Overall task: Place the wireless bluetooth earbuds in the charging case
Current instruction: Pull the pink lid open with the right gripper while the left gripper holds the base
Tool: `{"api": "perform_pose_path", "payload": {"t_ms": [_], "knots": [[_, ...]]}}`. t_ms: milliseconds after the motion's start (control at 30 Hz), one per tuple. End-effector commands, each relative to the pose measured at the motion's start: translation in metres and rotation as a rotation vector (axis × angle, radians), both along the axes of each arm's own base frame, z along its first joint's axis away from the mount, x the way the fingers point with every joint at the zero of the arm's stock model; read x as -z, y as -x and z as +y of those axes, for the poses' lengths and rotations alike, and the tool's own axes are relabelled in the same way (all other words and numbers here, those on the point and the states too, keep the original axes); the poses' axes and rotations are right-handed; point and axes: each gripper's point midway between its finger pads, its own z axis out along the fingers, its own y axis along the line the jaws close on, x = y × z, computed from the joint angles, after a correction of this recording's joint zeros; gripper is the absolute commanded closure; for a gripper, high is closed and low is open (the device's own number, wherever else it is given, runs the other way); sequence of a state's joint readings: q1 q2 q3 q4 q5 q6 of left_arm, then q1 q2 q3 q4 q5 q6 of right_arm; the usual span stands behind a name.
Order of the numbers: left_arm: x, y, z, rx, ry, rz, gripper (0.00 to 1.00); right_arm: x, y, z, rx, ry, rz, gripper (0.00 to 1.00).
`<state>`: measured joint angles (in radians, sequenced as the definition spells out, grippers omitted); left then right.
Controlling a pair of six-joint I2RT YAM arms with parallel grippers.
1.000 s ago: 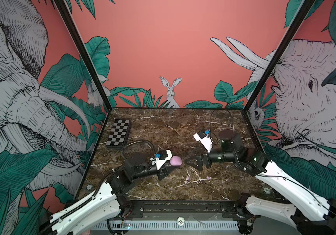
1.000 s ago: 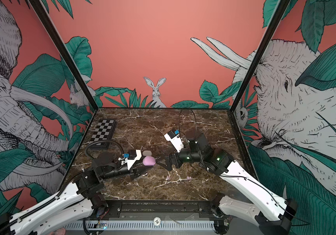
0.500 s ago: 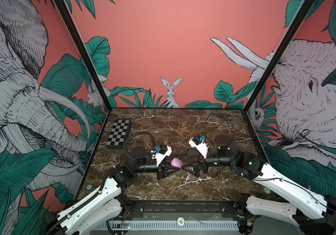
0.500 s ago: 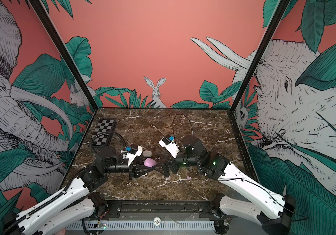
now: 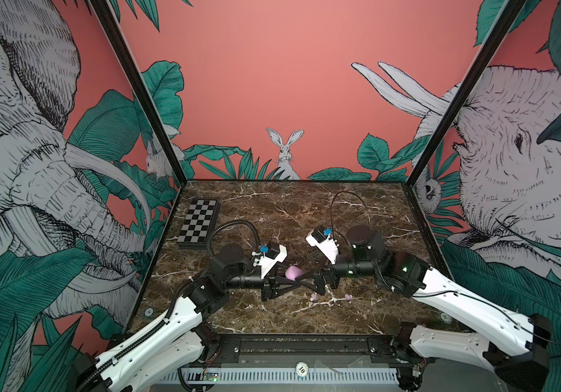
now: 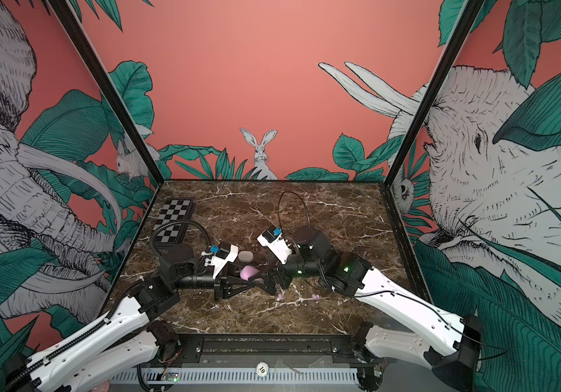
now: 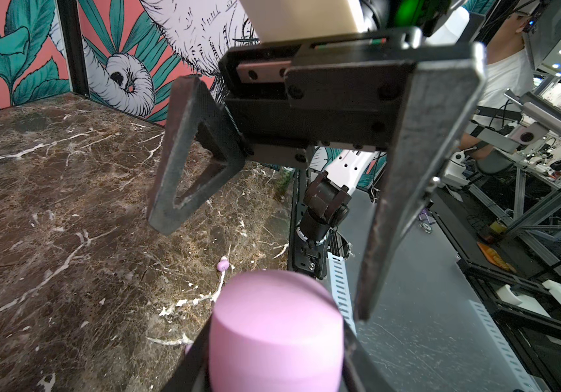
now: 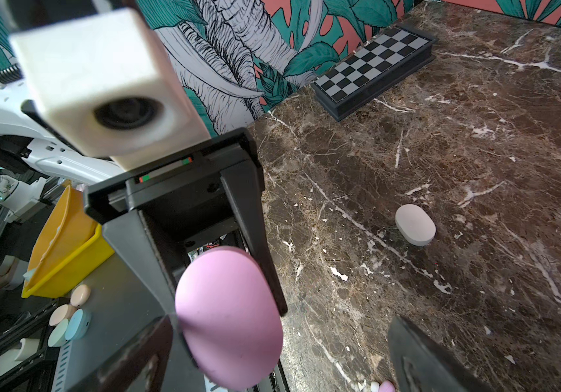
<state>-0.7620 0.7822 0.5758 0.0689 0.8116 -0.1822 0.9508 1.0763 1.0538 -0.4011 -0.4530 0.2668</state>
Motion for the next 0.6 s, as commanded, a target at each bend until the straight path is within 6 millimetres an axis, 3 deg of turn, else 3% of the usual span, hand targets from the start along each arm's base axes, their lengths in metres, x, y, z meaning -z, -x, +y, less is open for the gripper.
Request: {"api": "perform_pose_path", "payload": {"t_ms": [0,300,567], "knots": [[-0.021,0.004,0.001,0.021,0.042,-0.054,1.0,-0.01,-0.001,0.004,0.002,-0.032,-0.033,0.02],[-0.022,0.009,0.003,0.043,0.05,-0.067,1.0,0.002,-0.017,-0.002,0.079,0.047,-0.059,0.02],[-0.026,0.013,0.002,0.067,0.064,-0.071,1.0,0.001,-0.025,-0.01,0.134,0.076,-0.092,0.02]]}}
